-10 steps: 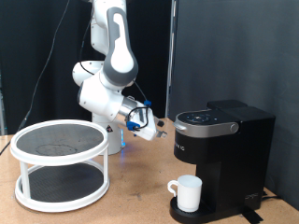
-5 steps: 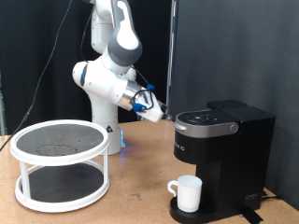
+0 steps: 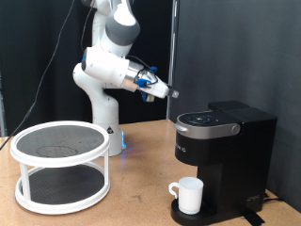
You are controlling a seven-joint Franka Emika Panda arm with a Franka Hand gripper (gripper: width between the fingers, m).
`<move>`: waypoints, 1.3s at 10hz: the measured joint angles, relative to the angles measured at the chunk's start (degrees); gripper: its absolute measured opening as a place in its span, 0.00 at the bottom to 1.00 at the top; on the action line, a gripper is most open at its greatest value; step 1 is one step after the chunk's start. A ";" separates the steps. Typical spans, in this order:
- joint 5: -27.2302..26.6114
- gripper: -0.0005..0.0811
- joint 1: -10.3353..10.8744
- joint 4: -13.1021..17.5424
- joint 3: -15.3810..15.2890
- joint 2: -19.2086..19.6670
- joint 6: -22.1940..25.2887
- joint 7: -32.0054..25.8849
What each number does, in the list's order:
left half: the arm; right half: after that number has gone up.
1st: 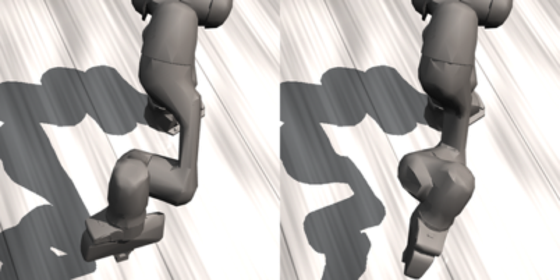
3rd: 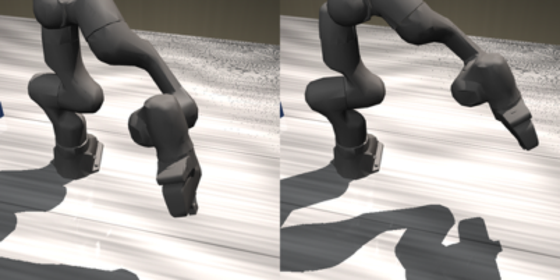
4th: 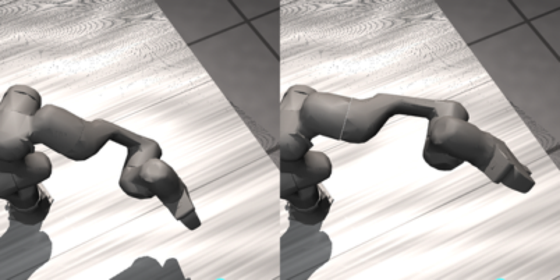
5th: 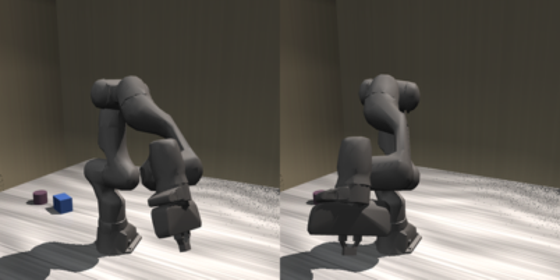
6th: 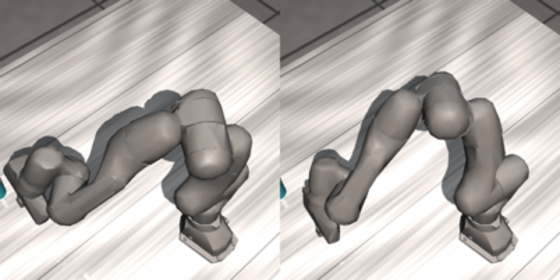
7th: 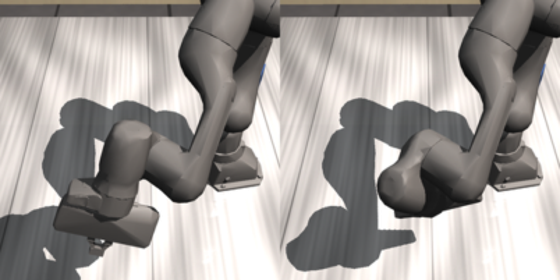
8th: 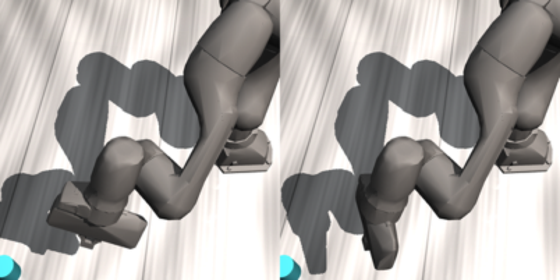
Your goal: Make a cup of coffee with the keurig machine
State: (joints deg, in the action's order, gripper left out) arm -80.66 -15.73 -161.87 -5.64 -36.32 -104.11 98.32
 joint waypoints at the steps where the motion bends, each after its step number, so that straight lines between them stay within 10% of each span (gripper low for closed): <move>1: -1.14 0.91 0.00 0.01 0.04 -2.26 0.40 2.17; 6: -3.97 0.91 0.00 4.35 -2.16 -4.52 -3.37 3.37; 13: 24.26 0.91 -1.05 20.99 -10.50 -0.98 -6.59 6.45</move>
State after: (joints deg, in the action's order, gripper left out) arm -56.39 -16.77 -140.88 -16.14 -37.30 -110.70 104.77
